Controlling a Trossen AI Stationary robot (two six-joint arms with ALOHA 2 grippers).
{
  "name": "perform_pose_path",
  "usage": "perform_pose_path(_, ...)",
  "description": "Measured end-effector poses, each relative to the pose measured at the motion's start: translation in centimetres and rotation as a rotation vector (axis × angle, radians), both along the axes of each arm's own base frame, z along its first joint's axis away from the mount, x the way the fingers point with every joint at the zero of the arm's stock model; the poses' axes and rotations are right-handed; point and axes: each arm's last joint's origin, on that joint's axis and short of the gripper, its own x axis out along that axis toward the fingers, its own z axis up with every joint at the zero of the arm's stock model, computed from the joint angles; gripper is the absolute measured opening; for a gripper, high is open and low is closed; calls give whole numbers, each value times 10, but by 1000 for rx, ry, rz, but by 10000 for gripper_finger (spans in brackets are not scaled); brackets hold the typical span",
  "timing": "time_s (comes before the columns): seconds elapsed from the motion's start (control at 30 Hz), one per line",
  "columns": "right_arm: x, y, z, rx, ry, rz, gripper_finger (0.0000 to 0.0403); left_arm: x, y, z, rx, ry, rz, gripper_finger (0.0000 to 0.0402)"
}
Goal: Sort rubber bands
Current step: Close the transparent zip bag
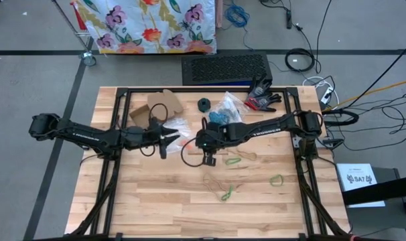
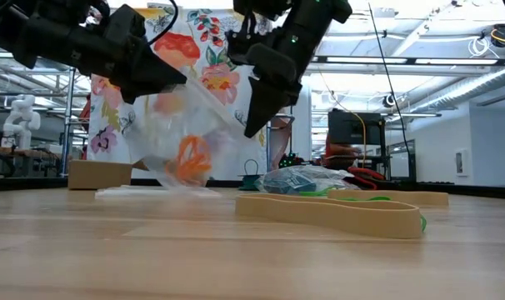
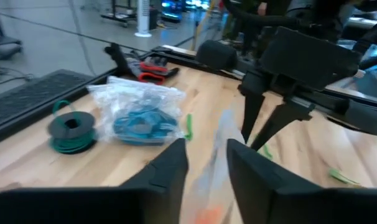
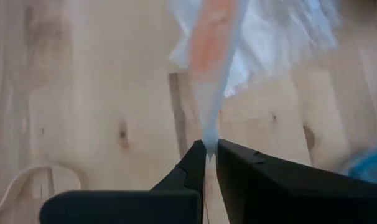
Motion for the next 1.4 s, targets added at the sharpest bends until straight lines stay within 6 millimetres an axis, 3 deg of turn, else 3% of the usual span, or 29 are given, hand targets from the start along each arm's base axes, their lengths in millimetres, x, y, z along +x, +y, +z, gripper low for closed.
perform_pose_path(0.23,-8,-33,4,33,29,-155,13,-1,1,-2,5,18,29,180)
perform_pose_path(0.67,-54,-144,0,51,220,-486,13,-3,1,-13,-41,129,34,185)
perform_pose_path(0.8,-72,-168,-8,107,278,-554,13,-4,1,-15,-59,144,50,185)
perform_pose_path(0.93,-80,-175,-16,181,299,-490,23,-5,2,-16,-48,155,68,185)
perform_pose_path(1.17,-72,-164,-20,195,277,-366,81,-6,3,-19,-51,187,84,185)
perform_pose_path(1.4,-83,-160,-16,156,380,-423,123,-8,3,-23,-82,223,98,185)
